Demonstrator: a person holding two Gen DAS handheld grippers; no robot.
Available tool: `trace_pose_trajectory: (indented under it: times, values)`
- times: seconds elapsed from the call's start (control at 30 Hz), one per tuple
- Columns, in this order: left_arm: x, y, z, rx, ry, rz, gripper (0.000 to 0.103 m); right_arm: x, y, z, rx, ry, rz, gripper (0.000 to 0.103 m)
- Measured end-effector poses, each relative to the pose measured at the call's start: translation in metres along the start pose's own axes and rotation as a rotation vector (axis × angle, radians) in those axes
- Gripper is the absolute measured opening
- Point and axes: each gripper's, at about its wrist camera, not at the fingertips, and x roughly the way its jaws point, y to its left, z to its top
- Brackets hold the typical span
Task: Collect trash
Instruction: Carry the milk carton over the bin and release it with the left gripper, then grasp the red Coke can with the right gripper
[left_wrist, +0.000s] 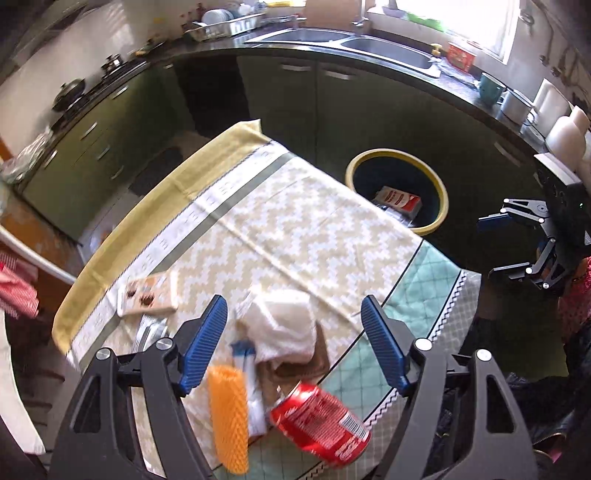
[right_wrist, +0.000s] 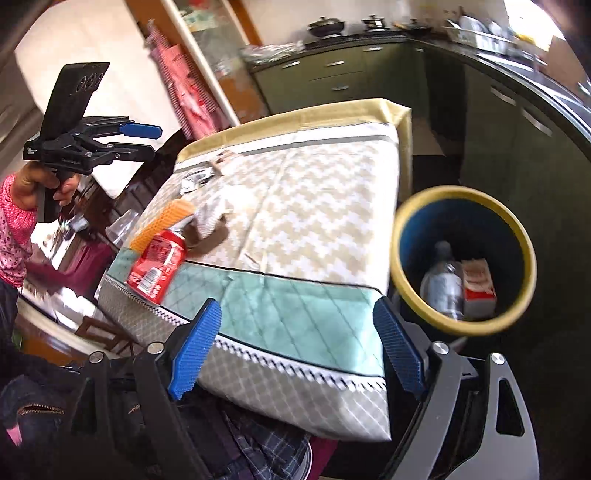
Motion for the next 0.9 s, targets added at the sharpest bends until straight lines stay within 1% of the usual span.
trace_pose_trajectory:
  times: [0.03, 0.1, 0.17, 0.2, 0.27, 0.3, 0.33, 0.43, 0.5, 0.53, 0.6, 0.77, 0.9]
  values:
    - [-0.004, 0.007, -0.010, -0.027, 0.006, 0.010, 0.074, 0.009, 0.016, 0.010, -0.045, 0.016, 0.023, 0.077]
    - [-0.011, 0.021, -0.032, -0.072, 0.016, 0.022, 0.075, 0.026, 0.050, 0.029, -0.128, 0.053, 0.083, 0.073]
    - [-0.018, 0.034, -0.054, -0.126, 0.024, 0.049, 0.077, 0.046, 0.082, 0.044, -0.178, 0.115, 0.137, 0.073]
    - [-0.020, 0.039, -0.062, -0.154, 0.031, 0.056, 0.077, 0.058, 0.097, 0.048, -0.181, 0.155, 0.154, 0.073]
    - [-0.026, 0.050, -0.083, -0.201, 0.041, 0.073, 0.078, 0.082, 0.118, 0.059, -0.149, 0.241, 0.179, 0.073]
    - [-0.030, 0.055, -0.090, -0.221, 0.042, 0.081, 0.079, 0.093, 0.126, 0.062, -0.125, 0.286, 0.188, 0.077]
    - [-0.033, 0.057, -0.096, -0.237, 0.039, 0.085, 0.081, 0.106, 0.133, 0.065, -0.091, 0.335, 0.190, 0.080]
    - [-0.042, 0.060, -0.107, -0.264, 0.024, 0.090, 0.085, 0.136, 0.145, 0.070, 0.034, 0.475, 0.211, 0.082]
    - [-0.049, 0.059, -0.110, -0.259, 0.005, 0.090, 0.085, 0.152, 0.151, 0.073, 0.112, 0.525, 0.202, 0.083]
    - [-0.053, 0.059, -0.113, -0.251, -0.004, 0.091, 0.085, 0.158, 0.154, 0.075, 0.135, 0.542, 0.190, 0.086]
    - [-0.061, 0.059, -0.116, -0.239, -0.024, 0.090, 0.085, 0.170, 0.159, 0.079, 0.170, 0.568, 0.165, 0.087]
    - [-0.078, 0.065, -0.119, -0.222, -0.061, 0.101, 0.086, 0.201, 0.167, 0.080, 0.217, 0.641, 0.100, 0.087]
    - [-0.089, 0.072, -0.125, -0.225, -0.085, 0.112, 0.086, 0.222, 0.175, 0.075, 0.229, 0.689, 0.058, 0.087]
